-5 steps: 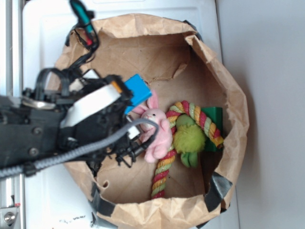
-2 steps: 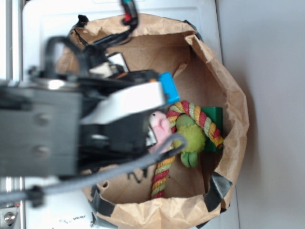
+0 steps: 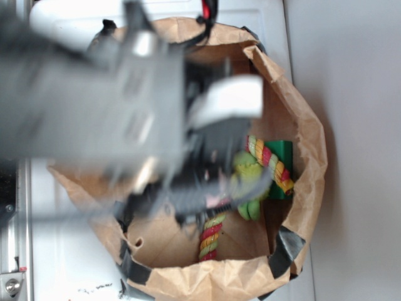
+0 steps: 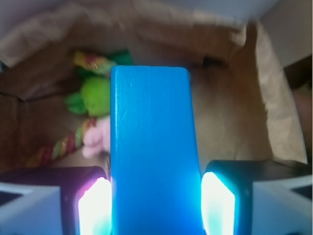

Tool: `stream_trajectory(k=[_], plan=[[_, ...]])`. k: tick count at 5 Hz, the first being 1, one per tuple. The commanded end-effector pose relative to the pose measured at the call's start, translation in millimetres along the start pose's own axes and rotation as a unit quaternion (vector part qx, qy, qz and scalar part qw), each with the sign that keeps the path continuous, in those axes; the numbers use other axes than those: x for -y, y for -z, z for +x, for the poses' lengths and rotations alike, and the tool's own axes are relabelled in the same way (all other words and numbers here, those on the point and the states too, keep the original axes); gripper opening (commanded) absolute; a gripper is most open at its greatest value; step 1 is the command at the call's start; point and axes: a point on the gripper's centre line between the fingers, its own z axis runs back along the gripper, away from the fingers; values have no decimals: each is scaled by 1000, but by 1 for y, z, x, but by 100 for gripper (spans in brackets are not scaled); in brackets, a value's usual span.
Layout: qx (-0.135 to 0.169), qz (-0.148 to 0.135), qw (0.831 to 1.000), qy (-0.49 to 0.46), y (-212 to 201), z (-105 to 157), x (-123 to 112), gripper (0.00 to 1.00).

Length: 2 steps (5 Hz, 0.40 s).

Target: Grab the blue block.

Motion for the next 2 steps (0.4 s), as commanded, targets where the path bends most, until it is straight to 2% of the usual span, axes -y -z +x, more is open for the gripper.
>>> stream_trajectory(k=[1, 2], plan=[[37, -10, 999, -15, -14, 11, -6, 0], [56, -6, 998, -26, -13, 9, -5, 0]])
